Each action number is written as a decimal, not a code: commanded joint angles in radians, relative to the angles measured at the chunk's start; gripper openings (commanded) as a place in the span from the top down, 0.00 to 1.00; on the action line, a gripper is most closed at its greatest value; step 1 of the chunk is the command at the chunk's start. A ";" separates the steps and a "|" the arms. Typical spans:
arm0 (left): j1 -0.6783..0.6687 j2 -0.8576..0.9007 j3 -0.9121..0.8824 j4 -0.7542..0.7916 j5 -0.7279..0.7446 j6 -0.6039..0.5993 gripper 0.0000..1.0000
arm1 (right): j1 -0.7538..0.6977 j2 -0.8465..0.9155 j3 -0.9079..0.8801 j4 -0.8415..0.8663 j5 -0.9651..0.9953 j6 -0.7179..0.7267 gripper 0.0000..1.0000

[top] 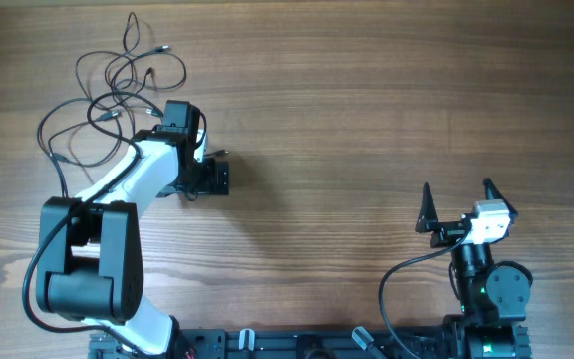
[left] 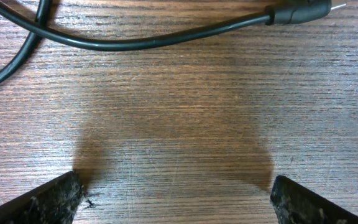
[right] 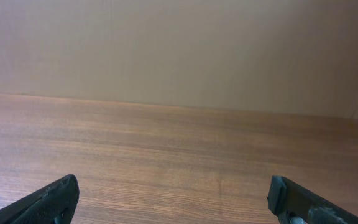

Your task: Untangle cables

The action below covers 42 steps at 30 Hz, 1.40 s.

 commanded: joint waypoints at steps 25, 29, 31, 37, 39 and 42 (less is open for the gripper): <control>0.001 0.021 -0.006 0.000 0.010 0.008 0.00 | 0.004 -0.012 -0.002 0.001 -0.008 -0.016 0.00; 0.010 0.021 -0.006 0.000 0.013 0.008 0.00 | 0.004 -0.012 -0.002 0.001 -0.008 -0.017 0.00; 0.010 0.021 -0.006 0.000 0.013 0.008 0.00 | 0.004 -0.012 -0.002 0.001 -0.008 -0.016 0.00; 0.008 0.024 -0.006 0.000 0.013 0.008 0.00 | 0.004 -0.012 -0.002 0.001 -0.008 -0.016 0.00; 0.008 0.024 -0.006 0.000 0.013 0.008 0.00 | 0.004 -0.012 -0.002 0.001 -0.008 -0.016 0.00; 0.008 0.010 -0.006 0.000 0.013 0.008 0.00 | 0.004 -0.012 -0.002 0.001 -0.008 -0.016 0.00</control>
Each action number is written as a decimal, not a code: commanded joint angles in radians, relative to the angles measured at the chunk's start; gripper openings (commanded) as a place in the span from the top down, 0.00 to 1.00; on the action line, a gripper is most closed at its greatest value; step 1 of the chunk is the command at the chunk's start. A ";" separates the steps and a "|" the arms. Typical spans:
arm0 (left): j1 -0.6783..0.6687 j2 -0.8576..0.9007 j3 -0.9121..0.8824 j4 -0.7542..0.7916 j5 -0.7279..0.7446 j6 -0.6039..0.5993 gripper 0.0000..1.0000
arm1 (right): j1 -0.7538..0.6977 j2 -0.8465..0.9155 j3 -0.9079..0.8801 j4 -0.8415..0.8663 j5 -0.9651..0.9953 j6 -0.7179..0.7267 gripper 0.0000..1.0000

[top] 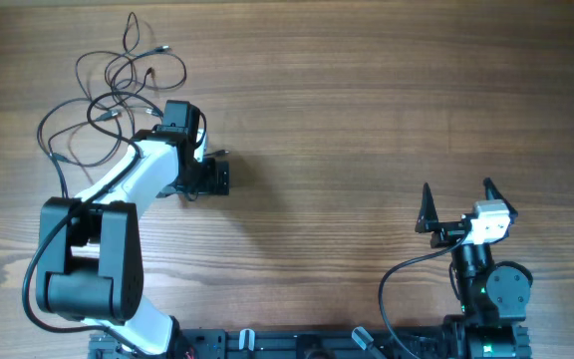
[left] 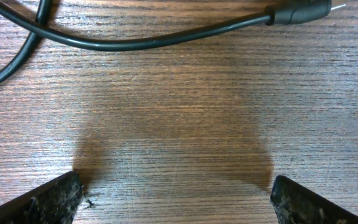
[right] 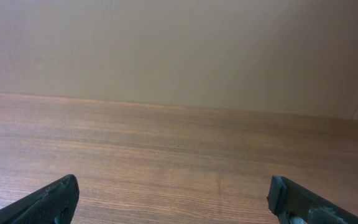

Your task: Untangle cables

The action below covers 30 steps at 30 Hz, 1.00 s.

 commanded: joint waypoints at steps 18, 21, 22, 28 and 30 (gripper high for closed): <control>0.006 -0.298 -0.137 0.346 0.002 0.008 0.00 | 0.004 -0.012 -0.002 0.001 -0.008 -0.014 0.00; 0.006 -0.326 -0.208 0.464 0.002 0.008 0.00 | 0.004 -0.012 -0.002 0.001 -0.008 -0.014 0.00; 0.006 -0.339 -0.241 0.498 0.001 0.009 0.00 | 0.004 -0.012 -0.002 0.001 -0.008 -0.013 0.00; 0.007 -0.385 -0.436 0.704 -0.003 0.008 0.00 | 0.004 -0.012 -0.002 0.001 -0.008 -0.014 0.00; 0.007 -0.397 -0.523 0.794 -0.003 0.008 0.00 | 0.004 -0.012 -0.002 0.001 -0.008 -0.014 0.00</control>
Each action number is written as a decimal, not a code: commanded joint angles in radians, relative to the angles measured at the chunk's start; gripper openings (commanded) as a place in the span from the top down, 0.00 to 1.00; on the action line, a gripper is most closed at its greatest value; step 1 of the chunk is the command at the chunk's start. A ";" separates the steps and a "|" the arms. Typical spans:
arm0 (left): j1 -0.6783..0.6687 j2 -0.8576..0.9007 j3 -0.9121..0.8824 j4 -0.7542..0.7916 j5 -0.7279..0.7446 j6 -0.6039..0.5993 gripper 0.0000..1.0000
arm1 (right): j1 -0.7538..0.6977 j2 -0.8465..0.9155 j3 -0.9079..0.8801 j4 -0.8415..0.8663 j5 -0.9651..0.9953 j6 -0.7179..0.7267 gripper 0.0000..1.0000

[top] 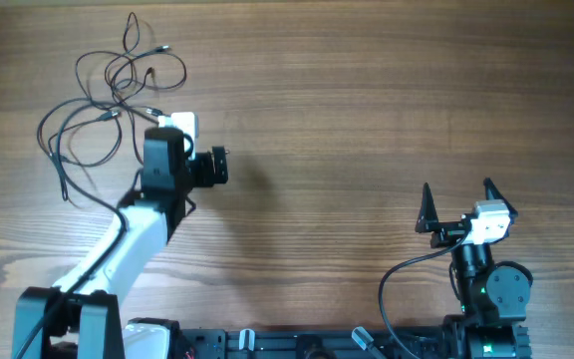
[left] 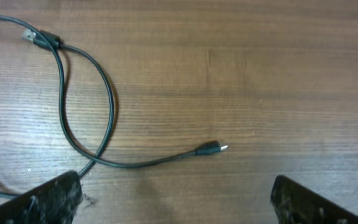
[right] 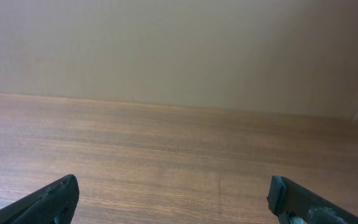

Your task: Untangle cables

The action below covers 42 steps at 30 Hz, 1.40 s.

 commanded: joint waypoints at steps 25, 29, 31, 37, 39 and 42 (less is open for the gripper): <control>0.018 -0.063 -0.592 0.404 -0.003 -0.118 0.00 | 0.004 -0.012 -0.002 0.001 -0.008 -0.013 0.01; 0.043 -0.067 -0.592 0.376 -0.002 -0.135 0.00 | 0.004 -0.012 -0.002 0.001 -0.008 -0.013 0.00; 0.044 -0.078 -0.592 0.338 -0.002 -0.138 0.00 | 0.004 -0.012 -0.002 0.001 -0.008 -0.013 0.00; 0.048 -0.193 -0.592 0.219 -0.003 -0.156 0.00 | 0.004 -0.012 -0.002 0.001 -0.008 -0.013 0.00; 0.048 -0.204 -0.592 0.192 -0.006 -0.157 0.00 | 0.004 -0.012 -0.002 0.001 -0.008 -0.013 0.00; 0.048 -0.189 -0.592 0.182 -0.006 -0.157 0.00 | 0.004 -0.012 -0.002 0.001 -0.008 -0.013 0.00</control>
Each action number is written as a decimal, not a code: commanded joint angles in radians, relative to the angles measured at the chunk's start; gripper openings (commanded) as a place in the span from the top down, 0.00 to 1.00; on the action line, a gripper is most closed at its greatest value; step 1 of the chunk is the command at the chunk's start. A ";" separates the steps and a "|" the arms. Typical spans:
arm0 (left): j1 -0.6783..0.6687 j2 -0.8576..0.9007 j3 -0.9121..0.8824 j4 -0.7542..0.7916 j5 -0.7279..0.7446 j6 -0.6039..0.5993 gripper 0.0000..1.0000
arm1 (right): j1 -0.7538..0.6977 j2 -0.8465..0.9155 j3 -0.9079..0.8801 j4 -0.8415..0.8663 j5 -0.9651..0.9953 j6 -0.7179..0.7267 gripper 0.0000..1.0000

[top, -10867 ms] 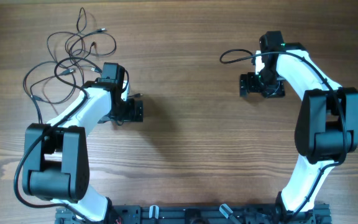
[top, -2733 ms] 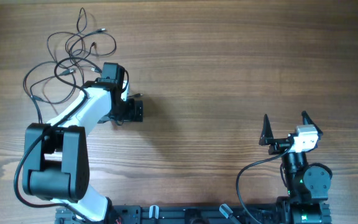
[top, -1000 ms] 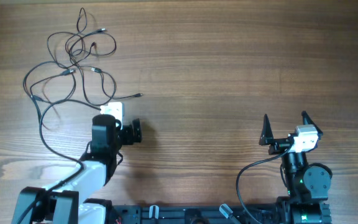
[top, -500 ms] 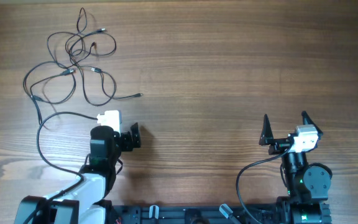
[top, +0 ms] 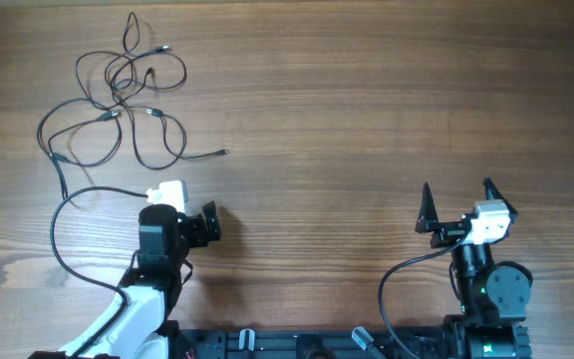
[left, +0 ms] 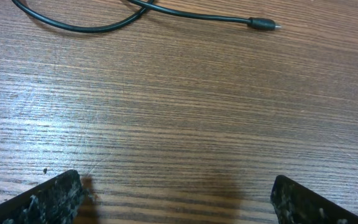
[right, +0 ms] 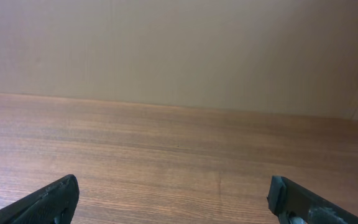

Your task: Untangle cables

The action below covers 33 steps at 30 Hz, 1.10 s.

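Thin black cables (top: 118, 90) lie in a loose tangle at the far left of the wooden table (top: 367, 100). One strand runs out to the right and ends in a small plug (top: 225, 152). That plug (left: 263, 24) and its strand also cross the top of the left wrist view. My left gripper (top: 205, 223) is near the front edge, below the tangle, open and holding nothing; its fingertips (left: 50, 199) frame bare wood. My right gripper (top: 456, 204) is parked at the front right, open and empty (right: 173, 202).
A black lead (top: 68, 204) loops from the left wrist camera across the table's left side. The robot base rail (top: 307, 344) runs along the front edge. A beige wall (right: 179, 43) stands beyond the far edge in the right wrist view.
My left gripper has drawn back from beside the tangle to near the front edge, still open. The plug-ended strand now shows in full on the table. The right arm is unchanged.
At the two oldest moments my left gripper sat low and open just right of the tangle, the plug-ended strand close ahead of its fingers. Then it was higher, with the plug farther below. Now it is back near the front edge, empty. The right arm stayed parked.
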 commanded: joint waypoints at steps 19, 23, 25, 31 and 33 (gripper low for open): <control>-0.011 -0.250 -0.085 -0.370 0.024 -0.078 0.00 | 0.004 -0.012 -0.002 0.001 -0.008 -0.013 0.00; -0.012 -0.411 -0.085 -0.389 0.024 -0.020 0.00 | 0.004 -0.012 -0.002 0.001 -0.008 -0.013 0.00; -0.012 -0.505 -0.085 -0.389 0.024 0.006 0.00 | 0.004 -0.012 -0.002 0.001 -0.008 -0.013 0.00; -0.011 -0.804 -0.085 -0.389 0.024 0.111 0.00 | 0.004 -0.012 -0.002 0.001 -0.008 -0.013 0.00; -0.011 -0.889 -0.085 -0.389 0.024 0.113 0.00 | 0.004 -0.012 -0.002 0.001 -0.008 -0.013 0.00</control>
